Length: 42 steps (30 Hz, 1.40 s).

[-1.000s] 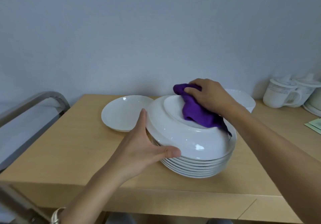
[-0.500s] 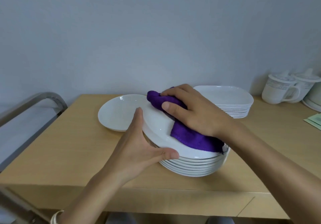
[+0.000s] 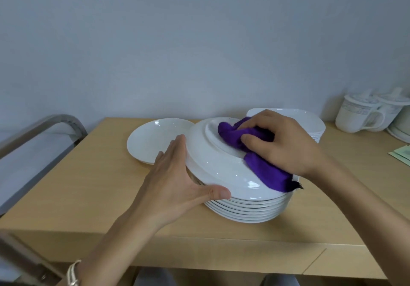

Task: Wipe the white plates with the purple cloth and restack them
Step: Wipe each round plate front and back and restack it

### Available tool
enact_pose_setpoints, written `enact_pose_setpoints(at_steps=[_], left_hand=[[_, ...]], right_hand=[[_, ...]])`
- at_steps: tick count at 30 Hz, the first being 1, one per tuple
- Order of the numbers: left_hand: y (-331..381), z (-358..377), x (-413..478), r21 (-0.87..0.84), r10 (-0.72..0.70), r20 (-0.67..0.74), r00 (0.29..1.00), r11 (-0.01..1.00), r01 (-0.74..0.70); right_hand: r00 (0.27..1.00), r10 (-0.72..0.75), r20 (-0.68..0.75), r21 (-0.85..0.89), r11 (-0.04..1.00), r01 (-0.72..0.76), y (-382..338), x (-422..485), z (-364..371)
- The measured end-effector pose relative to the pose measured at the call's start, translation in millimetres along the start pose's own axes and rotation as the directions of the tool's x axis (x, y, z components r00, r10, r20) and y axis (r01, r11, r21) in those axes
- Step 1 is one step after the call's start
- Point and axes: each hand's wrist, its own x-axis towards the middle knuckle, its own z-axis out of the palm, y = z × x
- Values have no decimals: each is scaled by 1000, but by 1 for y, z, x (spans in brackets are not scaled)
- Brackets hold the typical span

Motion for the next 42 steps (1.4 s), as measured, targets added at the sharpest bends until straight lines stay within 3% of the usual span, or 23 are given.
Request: enact_pose_setpoints(at_steps=[6,15,24,29,31,33,34,39,42], left_hand=[[-13,7,1,-80,9,-14,1000,997,-10],[-5,4,1,-159,45,-45,998,986,-51],[-3,6,-1,-423,32,36,999,906,-14],[17,7,9,-718,-14,-15,1000,696,-1],[27,7,12,-836,-61,-61,996,549,-18],[38,6,14,-938,-84,-35,996,346,-4],[42,6,15,-956,-81,-20,997,294,4],[48,-5,11,-978,-74,-54,996,206,-38],[44,-26,14,-960,-59,-155,986,245,-136]], right_hand=[[989,-118,89,79,991,111,-21,17,12],[987,147,-60,-91,984,-152,19,40,4],[971,201,-131,-77,974,-212,35,12,-1],[958,216,-188,-43,973,-228,34,8,0],[948,216,-232,-28,973,-228,31,4,-1],[941,219,-260,-19,973,-232,27,0,-4],[938,219,-270,-17,973,-232,26,-2,-6],[907,228,-355,60,973,-221,21,-9,-16],[898,255,-359,103,967,-233,20,-10,-16]])
